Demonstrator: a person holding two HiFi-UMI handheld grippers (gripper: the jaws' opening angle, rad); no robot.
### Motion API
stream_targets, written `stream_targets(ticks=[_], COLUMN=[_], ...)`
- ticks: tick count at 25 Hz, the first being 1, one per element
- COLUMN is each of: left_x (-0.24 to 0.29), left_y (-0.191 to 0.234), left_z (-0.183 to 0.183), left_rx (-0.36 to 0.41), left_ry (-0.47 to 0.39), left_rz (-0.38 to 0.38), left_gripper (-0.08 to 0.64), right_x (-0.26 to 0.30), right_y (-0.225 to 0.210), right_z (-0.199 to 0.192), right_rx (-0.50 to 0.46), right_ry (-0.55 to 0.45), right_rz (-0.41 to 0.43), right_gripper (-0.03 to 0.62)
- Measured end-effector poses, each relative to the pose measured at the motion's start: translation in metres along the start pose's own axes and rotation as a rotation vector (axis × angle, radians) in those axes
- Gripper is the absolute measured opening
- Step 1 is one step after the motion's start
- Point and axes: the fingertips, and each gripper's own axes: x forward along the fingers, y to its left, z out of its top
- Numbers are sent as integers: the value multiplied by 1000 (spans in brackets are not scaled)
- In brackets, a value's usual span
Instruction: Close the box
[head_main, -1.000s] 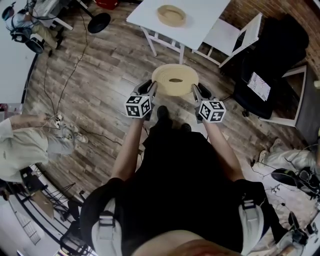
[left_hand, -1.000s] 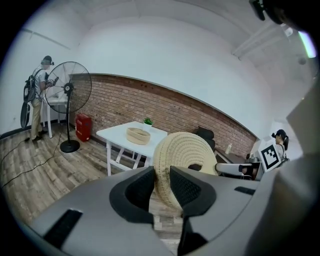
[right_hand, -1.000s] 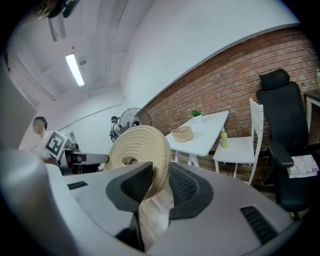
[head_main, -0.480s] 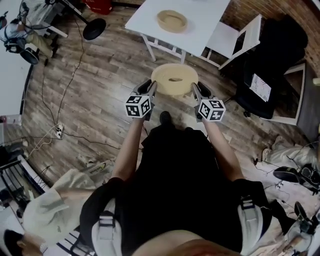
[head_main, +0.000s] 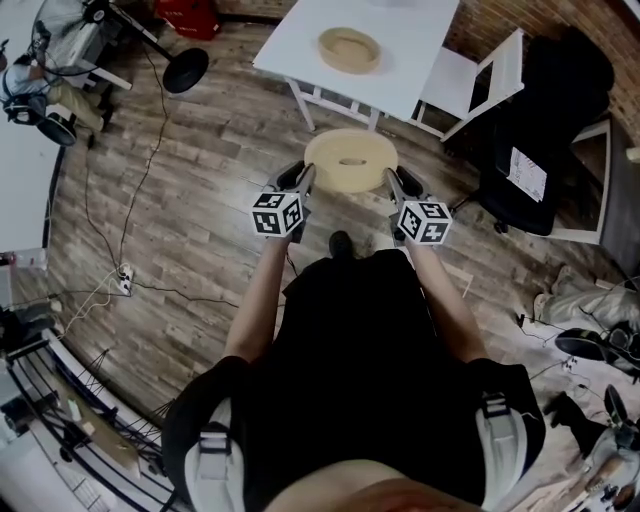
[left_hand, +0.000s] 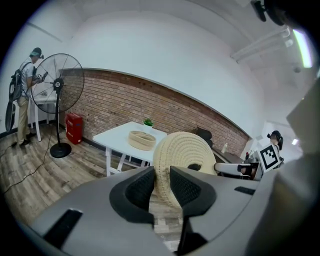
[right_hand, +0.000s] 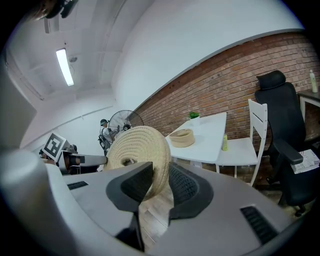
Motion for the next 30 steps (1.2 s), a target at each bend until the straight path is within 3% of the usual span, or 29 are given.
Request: stream_targets(ticks=[10, 30], left_x=[-10, 12], left_y=[20, 35], left_z=[2, 21], left_rx=[-8, 20], left_ry=[5, 13], left_rz=[-10, -25], left_gripper=[107, 107], right_x=[13, 45], right_y=[18, 6], right_z=[-1, 14], right_rx=[5, 23], right_ry=[-13, -35], right_rz=[-13, -17], right_gripper=[100, 100])
